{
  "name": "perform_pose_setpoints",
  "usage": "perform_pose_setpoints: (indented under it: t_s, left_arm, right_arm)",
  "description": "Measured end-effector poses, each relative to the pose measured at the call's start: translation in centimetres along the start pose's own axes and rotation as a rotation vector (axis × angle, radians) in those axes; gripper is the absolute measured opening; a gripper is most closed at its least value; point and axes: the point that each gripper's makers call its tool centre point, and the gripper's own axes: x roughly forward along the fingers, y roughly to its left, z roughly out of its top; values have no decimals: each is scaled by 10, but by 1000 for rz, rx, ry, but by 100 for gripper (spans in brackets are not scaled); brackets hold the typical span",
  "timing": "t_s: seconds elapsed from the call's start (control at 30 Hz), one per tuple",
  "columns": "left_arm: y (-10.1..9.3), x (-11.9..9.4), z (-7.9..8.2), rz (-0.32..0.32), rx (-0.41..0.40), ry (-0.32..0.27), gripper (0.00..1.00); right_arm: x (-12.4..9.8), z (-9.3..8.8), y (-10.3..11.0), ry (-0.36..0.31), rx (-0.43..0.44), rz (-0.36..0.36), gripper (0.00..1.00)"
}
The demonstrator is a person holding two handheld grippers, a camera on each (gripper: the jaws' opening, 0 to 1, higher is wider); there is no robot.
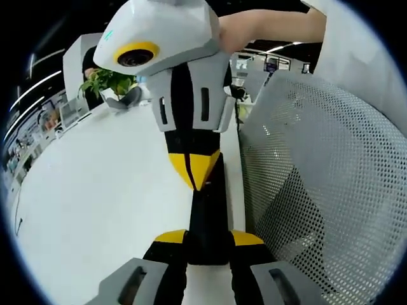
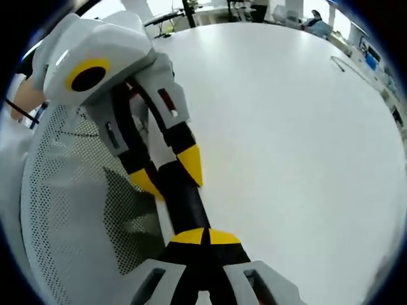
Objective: Press the specified remote control buttons in sequence, fully releasing each button before pressing the next.
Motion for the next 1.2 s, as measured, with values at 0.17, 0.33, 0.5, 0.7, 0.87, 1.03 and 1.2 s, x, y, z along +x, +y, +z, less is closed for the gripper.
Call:
perform_pose_setpoints:
  t_s: [0.17,0.33,0.5,0.7,0.87,1.03,1.2]
  left_arm:
    - [0,0,1,0,-4,-2,24]
    - [0,0,0,2,-8,-4,24]
    - [0,0,1,3,-9,-5,24]
    - [0,0,0,3,-8,-5,24]
    - [0,0,1,2,-8,-6,24]
    - [0,0,0,0,-9,-6,24]
    - [0,0,0,-1,-9,-5,24]
  right_arm:
    - [0,1,0,-77,-1,-72,0]
    - [-2,1,0,-182,0,-136,0]
    - [-5,4,9,-228,-13,-150,0]
    - [-2,7,16,-228,-43,-132,0]
    - [-1,6,17,-202,-145,-150,0]
    - [1,7,18,-139,-248,-193,0]
    - [3,8,16,-101,-283,-209,0]
